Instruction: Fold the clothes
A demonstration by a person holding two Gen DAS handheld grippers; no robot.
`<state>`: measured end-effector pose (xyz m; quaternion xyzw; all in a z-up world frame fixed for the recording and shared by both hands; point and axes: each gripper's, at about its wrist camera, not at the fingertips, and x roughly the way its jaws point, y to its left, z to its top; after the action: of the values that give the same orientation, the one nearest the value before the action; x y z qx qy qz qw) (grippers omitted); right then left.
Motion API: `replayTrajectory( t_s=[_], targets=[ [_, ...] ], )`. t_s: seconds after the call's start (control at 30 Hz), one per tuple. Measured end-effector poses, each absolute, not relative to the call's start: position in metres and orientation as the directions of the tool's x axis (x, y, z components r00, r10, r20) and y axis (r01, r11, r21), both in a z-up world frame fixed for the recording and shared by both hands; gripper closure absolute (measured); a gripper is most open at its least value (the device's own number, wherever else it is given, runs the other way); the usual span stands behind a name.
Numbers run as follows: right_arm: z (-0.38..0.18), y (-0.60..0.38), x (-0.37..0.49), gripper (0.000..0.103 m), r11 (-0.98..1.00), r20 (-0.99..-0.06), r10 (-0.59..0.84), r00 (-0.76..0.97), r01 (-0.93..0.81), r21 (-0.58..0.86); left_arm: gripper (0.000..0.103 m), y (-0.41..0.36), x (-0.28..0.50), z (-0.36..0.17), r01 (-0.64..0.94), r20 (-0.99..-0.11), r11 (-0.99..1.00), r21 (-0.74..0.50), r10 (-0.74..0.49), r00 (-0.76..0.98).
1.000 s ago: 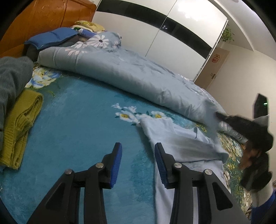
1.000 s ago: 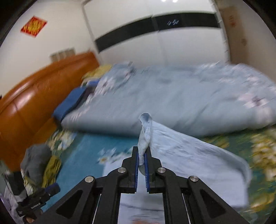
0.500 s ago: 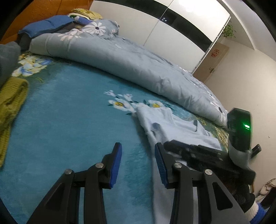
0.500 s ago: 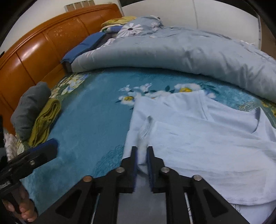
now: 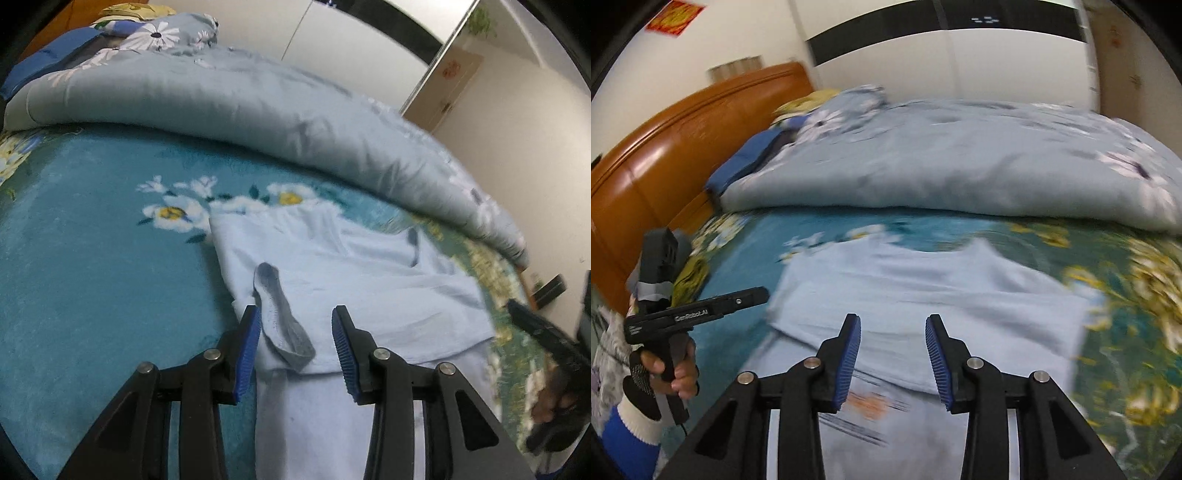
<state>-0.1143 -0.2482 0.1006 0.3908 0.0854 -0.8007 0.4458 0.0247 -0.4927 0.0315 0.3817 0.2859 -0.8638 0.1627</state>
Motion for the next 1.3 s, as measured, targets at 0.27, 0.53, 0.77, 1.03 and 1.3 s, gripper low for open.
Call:
replayTrajectory(
  t_s=[0.27,0.53,0.77,1.03,1.3],
  targets=[
    [0.086,-0.183,-0.157,0.063,-0.675,-0.716,-0.617,-0.327,0.688,0.266,0.101,-0.496,0.024,0.024,0.539,-0.747,-0.770,-0.342,-0.125,-0.653],
    [0.070,-0.159,-0.166,0.063,-0.692,-0.715,-0.620,-0.321,0.653,0.307,0.101,-0.511,0.038,0.031,0.588,-0.733,-0.745,-0.315,-0.203,-0.650],
    [0.064,-0.154,-0.163,0.063,-0.695,-0.725,-0.619,-0.303,0.642,0.324,0.097,-0.515,0.044,0.014,0.605,-0.773,-0.724,-0.332,-0.159,-0.615],
    [0.096,-0.106,-0.113,0.063,-0.657,-0.684,-0.665,-0.301,0.671,0.343,0.065,-0.449,0.119,0.060,0.585,-0.760,-0.767,-0.265,-0.206,-0.616],
    [0.051,-0.024,-0.006,0.063,-0.639,-0.754,-0.631,-0.185,0.675,0.368,0.059,-0.353,0.221,0.031,0.510,-0.799,-0.831,-0.222,-0.145,-0.583]
  ],
)
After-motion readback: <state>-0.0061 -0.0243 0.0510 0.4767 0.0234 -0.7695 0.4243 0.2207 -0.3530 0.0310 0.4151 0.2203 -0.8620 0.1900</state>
